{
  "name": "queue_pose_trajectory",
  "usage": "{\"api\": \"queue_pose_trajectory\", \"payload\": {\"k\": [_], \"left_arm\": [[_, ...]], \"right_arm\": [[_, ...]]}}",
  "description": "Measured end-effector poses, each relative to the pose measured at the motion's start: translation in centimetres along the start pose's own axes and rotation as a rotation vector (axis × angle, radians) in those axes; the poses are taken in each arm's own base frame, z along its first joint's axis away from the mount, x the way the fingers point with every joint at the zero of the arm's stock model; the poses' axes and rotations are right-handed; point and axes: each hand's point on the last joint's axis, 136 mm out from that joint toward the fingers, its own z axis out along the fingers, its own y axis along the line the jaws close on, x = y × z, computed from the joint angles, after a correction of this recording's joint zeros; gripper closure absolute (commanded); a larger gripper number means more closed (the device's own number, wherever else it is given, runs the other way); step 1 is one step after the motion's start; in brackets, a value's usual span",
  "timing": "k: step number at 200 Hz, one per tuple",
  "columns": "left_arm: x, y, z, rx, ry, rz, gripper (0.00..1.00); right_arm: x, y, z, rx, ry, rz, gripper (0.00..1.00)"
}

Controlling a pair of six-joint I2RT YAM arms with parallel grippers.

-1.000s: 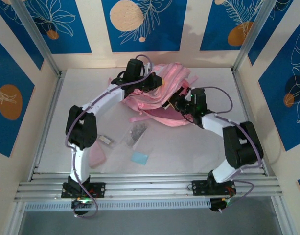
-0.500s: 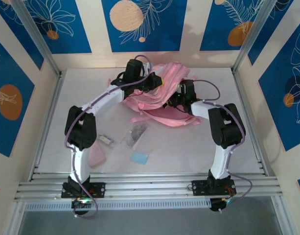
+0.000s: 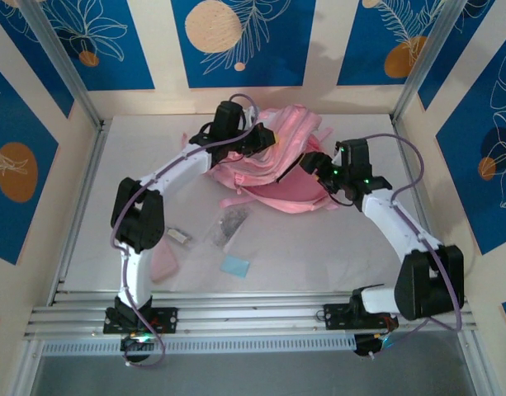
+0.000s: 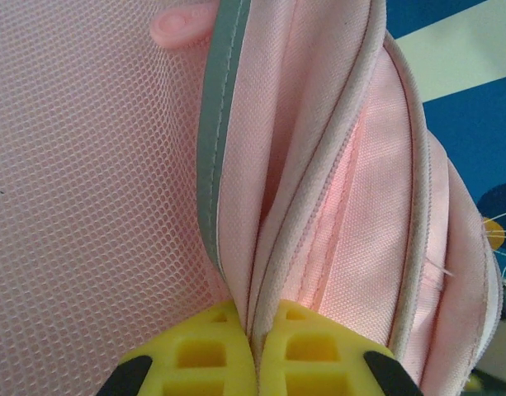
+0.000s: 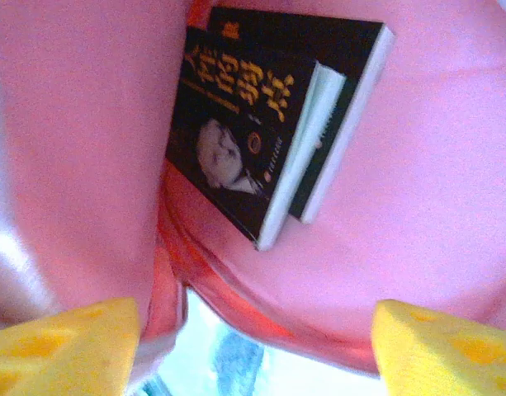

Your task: Pack books, pencil case, and school supplies into a backpack

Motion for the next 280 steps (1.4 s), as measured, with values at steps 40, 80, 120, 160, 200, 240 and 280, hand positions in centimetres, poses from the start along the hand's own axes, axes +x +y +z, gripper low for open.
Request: {"api": "queue_pose_trajectory", "payload": {"k": [40, 80, 120, 160, 200, 240, 280], "left_arm": [[2.5, 1.6, 1.7, -0.041, 0.07, 0.001, 0.55], [4.4, 3.5, -0.3, -0.104, 0.099, 0.001, 0.41], [4.9, 8.9, -6.3, -0.186, 0.032, -0.106, 0.41], [7.0, 16.6, -10.3, -0.313, -0.035, -0.249, 0.41], [9.4, 20.0, -10.7, -0.373, -0.064, -0.31, 0.41], [6.7, 20.9, -8.8, -0.324, -0.187, -0.282, 0.45], [6.1, 22.0, -6.5, -0.283, -0.239, -0.272, 0.7]], "right_arm": [[1.9, -1.2, -3.0, 0.048, 0.027, -0.071, 0.01], [3.4, -1.8, -3.1, 0.033, 0.078, -0.048, 0.0], [6.7, 0.1, -2.1, 0.019, 0.151, -0.116, 0.02], [9.6, 1.4, -1.1, 0.031, 0.199, -0.154, 0.05], [10.7, 2.8, -0.5, 0.009, 0.208, -0.194, 0.11], [12.3, 4.7, 0.8, -0.033, 0.248, -0.239, 0.13], [15.7, 6.5, 1.6, -0.077, 0.311, -0.303, 0.15]]}}
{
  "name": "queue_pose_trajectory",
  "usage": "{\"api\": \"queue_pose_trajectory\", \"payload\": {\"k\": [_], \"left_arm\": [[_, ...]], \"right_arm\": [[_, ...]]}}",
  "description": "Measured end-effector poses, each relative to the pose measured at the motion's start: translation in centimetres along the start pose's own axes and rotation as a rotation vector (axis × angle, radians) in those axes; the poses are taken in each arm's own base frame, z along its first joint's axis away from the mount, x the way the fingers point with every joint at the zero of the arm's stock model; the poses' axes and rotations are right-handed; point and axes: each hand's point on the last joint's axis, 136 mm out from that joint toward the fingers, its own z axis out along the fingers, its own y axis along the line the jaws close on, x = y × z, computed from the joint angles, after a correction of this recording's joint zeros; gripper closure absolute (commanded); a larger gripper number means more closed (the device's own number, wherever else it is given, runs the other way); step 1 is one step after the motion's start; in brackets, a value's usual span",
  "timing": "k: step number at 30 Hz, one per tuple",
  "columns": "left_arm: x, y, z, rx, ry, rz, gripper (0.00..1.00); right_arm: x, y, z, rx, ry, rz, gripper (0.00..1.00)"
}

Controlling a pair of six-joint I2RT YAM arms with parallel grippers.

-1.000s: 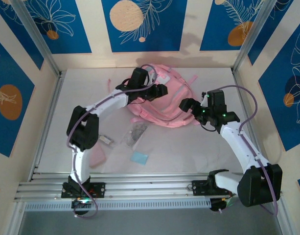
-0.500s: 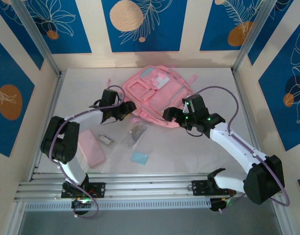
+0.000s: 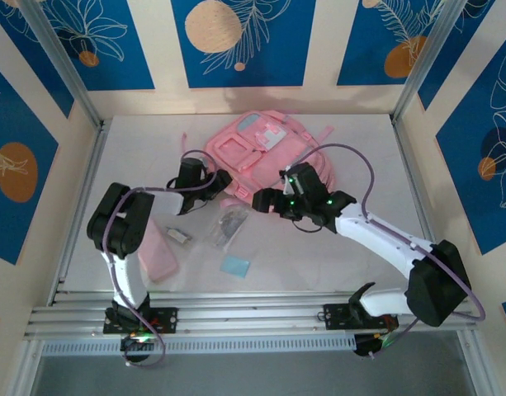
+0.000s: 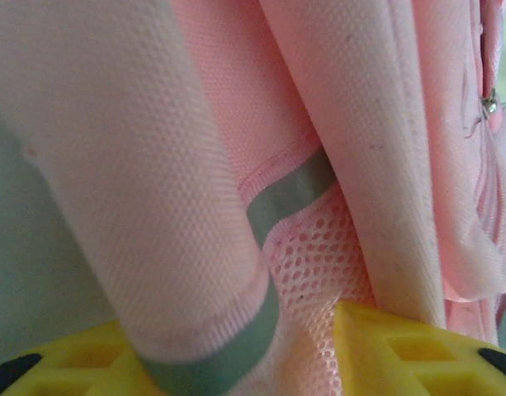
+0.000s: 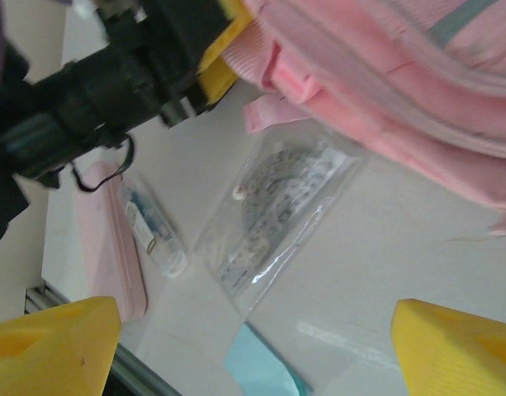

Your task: Pack books, pencil case, and school supplies into a backpack

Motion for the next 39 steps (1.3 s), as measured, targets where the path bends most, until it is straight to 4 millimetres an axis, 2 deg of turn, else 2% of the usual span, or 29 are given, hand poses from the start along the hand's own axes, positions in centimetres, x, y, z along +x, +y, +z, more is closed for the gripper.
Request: {"api": "queue_pose_trajectory", "payload": {"k": [2, 3, 6, 10, 13, 16, 20, 30, 35, 39], "left_arm": [[0.2, -0.1, 0.5, 0.017, -0.005, -0.011, 0.93], [0.2, -0.3, 0.7, 0.026, -0.009, -0.021, 1.0], [0.0, -1.2, 0.8, 0.063, -0.023, -0.046, 1.0], [0.7, -2.1, 0.7, 0.067, -0.021, -0.095, 1.0], [1.1, -3.7, 0.1, 0.078, -0.024, -0.115, 1.0], [1.4, -5.7, -0.7, 0.102, -0.025, -0.124, 1.0], [1.6, -7.1, -1.2, 0.125, -0.027, -0.143, 1.0], [2.7, -7.4, -1.0, 0.121, -0.005, -0.189, 1.0], [2.9, -7.6, -1.0, 0.124, -0.001, -0.202, 1.0], [2.9, -7.7, -1.1, 0.124, -0.006, -0.204, 1.0]], "right_arm": [[0.6, 0.7, 0.5, -0.009, 0.012, -0.014, 0.16], [0.9, 1.0, 0.8, -0.016, 0.017, -0.02, 0.17], [1.6, 2.1, 1.8, -0.038, 0.028, -0.036, 0.23], [2.8, 2.5, 3.8, -0.023, 0.049, -0.074, 0.35], [3.7, 2.8, 5.3, 0.0, 0.042, -0.137, 0.45], [3.9, 3.1, 6.8, 0.011, 0.016, -0.183, 0.45], [2.5, 1.6, 8.4, 0.073, -0.053, -0.195, 0.46], [-3.3, -2.9, 9.7, 0.265, -0.273, -0.232, 0.5], [-4.4, -4.4, 11.3, 0.363, -0.304, -0.256, 0.5], [-5.3, -4.8, 11.9, 0.42, -0.331, -0.256, 0.57]]}}
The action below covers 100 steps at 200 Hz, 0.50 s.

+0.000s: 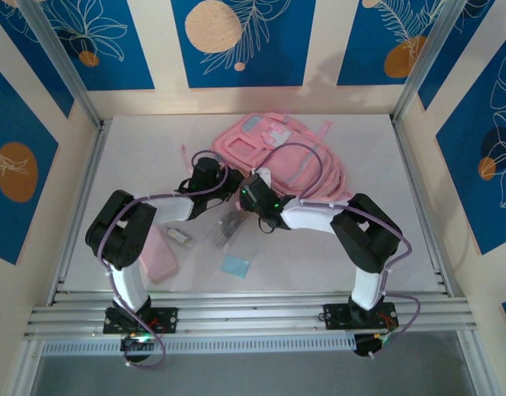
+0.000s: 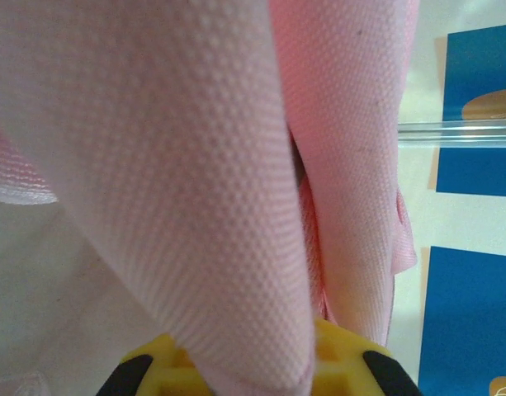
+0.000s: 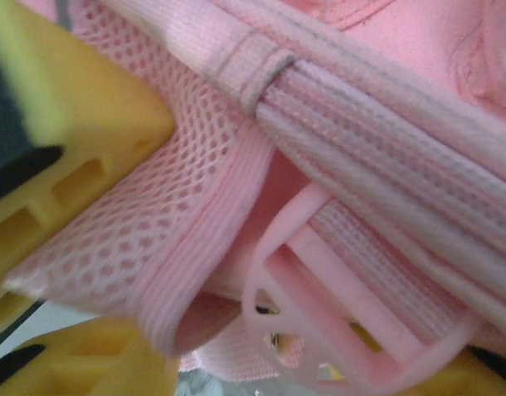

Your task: Pack books, pencil case, and school supplies into a backpack

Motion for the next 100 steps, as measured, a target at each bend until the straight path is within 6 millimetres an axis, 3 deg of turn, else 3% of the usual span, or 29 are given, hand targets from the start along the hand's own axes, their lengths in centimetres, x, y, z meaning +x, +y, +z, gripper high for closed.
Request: {"api": "queue_pose_trajectory", "payload": {"k": [24, 50, 100], "left_arm": [[-0.2, -0.1, 0.0, 0.002, -0.01, -0.008, 1.0], [-0.5, -0.3, 0.0, 0.01, -0.027, -0.019, 1.0], [-0.6, -0.9, -0.3, 0.022, -0.032, -0.012, 1.0]], "right_arm": [[-0.4, -0.4, 0.8, 0.058, -0.015, -0.002, 0.69], [-0.8, -0.7, 1.4, 0.111, -0.023, -0.021, 1.0], [-0.6, -0.5, 1.0, 0.089, 0.022, -0.062, 1.0]]}}
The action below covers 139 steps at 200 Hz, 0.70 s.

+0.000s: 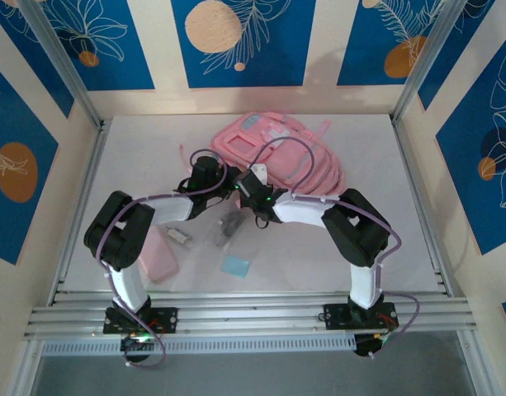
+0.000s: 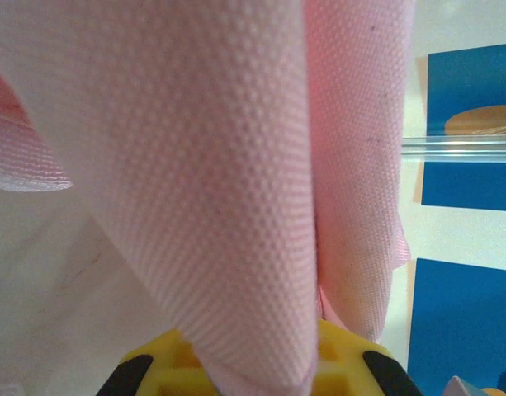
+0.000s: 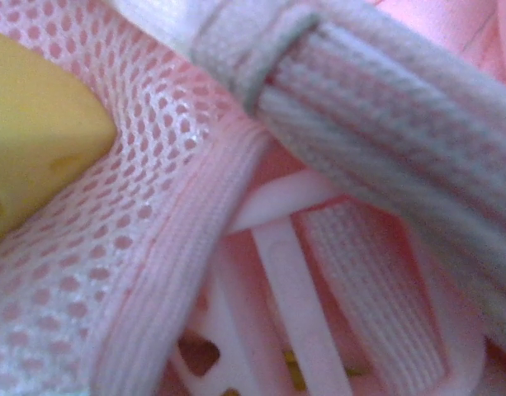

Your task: Pack books, pencil case, and school supplies into a backpack

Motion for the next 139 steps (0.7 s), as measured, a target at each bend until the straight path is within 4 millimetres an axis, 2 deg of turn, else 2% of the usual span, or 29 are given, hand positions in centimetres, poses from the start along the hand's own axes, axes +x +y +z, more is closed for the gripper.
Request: {"api": "queue_pose_trajectory", "payload": {"k": [58, 96, 139], "left_arm": [[0.7, -0.6, 0.8, 0.019, 0.066, 0.026, 1.0], [0.9, -0.2, 1.2, 0.004, 0.093, 0.046, 1.0], [1.1, 0.1, 1.4, -0.005, 0.117, 0.063, 1.0]], "right_arm": [[0.9, -1.6, -3.6, -0.089, 0.15, 0.1, 1.0], [4.2, -4.6, -4.8, -0.036, 0.282, 0.082, 1.0], [6.1, -7.1, -6.2, 0.002, 0.407, 0.047, 1.0]]}}
